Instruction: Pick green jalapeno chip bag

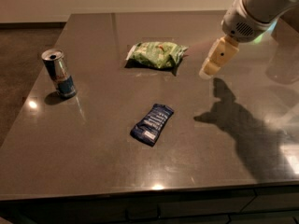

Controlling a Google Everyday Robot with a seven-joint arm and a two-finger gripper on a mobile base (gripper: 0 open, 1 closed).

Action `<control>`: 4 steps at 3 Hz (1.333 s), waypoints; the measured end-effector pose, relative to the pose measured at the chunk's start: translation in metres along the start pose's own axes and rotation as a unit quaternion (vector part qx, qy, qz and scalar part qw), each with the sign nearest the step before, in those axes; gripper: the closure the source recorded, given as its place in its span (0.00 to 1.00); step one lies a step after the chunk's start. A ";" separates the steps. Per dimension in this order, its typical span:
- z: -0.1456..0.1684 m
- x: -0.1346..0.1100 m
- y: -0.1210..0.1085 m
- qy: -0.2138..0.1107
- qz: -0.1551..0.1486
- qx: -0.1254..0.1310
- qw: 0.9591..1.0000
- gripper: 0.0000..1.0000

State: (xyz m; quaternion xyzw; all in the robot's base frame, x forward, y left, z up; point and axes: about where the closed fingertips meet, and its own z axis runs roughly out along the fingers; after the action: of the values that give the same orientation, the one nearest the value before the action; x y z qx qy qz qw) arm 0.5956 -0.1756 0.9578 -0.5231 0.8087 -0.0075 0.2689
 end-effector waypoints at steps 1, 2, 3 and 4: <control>0.026 -0.012 -0.023 -0.017 0.025 0.002 1.000 0.00; 0.053 -0.025 -0.043 -0.034 0.047 0.002 0.998 0.00; 0.079 -0.035 -0.060 -0.050 0.077 0.005 0.996 0.00; 0.106 -0.049 -0.070 -0.059 0.096 -0.002 0.994 0.00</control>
Offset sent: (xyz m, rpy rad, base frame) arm 0.1078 0.0241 -0.0332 0.1601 -0.0211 -0.1022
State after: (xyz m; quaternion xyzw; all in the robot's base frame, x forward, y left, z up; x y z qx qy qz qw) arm 0.7168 -0.1376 0.9087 -0.4433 0.8378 0.0506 0.3146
